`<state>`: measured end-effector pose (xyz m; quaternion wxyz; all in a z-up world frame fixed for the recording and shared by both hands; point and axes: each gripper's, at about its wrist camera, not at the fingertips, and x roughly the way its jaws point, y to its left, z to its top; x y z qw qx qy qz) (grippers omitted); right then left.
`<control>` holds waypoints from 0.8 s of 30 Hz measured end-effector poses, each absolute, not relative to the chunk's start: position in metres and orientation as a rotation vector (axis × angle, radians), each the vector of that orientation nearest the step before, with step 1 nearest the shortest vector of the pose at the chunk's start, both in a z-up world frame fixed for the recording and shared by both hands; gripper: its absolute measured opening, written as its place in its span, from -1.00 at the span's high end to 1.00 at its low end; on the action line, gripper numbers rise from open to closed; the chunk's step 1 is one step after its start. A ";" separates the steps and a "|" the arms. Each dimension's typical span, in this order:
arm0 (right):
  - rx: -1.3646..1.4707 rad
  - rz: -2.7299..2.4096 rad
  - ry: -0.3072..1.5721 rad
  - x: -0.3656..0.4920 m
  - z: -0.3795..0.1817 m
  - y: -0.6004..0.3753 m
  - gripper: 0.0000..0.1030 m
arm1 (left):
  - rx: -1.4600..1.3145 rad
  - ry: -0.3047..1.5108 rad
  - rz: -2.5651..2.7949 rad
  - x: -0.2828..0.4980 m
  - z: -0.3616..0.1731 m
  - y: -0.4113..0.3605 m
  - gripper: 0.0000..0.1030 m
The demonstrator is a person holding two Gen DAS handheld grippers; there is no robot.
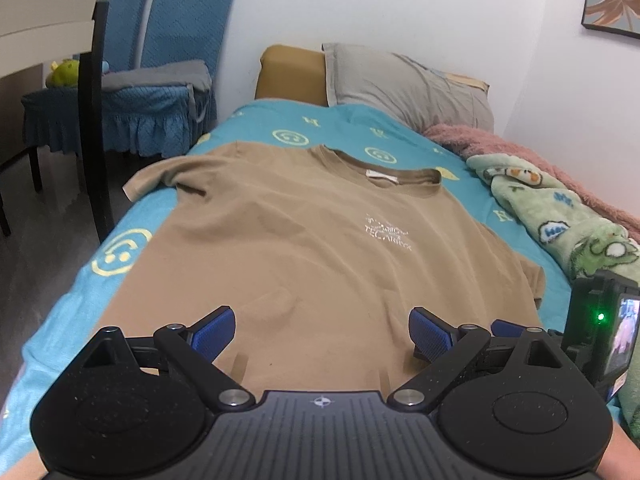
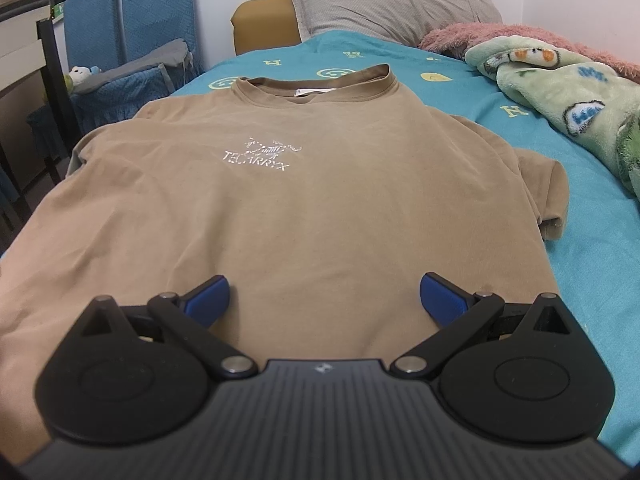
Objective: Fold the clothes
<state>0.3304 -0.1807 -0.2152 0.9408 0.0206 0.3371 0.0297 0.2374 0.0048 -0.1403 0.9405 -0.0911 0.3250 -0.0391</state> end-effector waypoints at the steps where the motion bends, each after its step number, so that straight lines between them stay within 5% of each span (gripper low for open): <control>1: 0.036 0.060 0.689 0.333 -0.215 -0.179 -1.00 | -0.181 0.666 -0.079 0.239 -0.142 0.004 -0.85; 7: 0.104 0.130 0.693 0.344 -0.203 -0.194 -0.99 | -0.182 0.676 -0.067 0.241 -0.148 0.006 -0.85; 12: 0.670 0.088 0.536 0.341 -0.175 -0.276 -0.99 | -0.209 0.683 -0.057 0.240 -0.148 0.010 -0.85; 21: 1.308 -0.091 0.488 0.340 -0.230 -0.378 -0.99 | -0.210 0.710 -0.069 0.241 -0.153 0.006 -0.85; 22: 1.308 -0.104 0.499 0.344 -0.235 -0.378 -0.96 | -0.208 0.712 -0.071 0.241 -0.154 0.006 -0.85; 24: 1.290 -0.131 0.524 0.354 -0.242 -0.377 -0.57 | -0.215 0.719 -0.072 0.241 -0.155 0.007 -0.85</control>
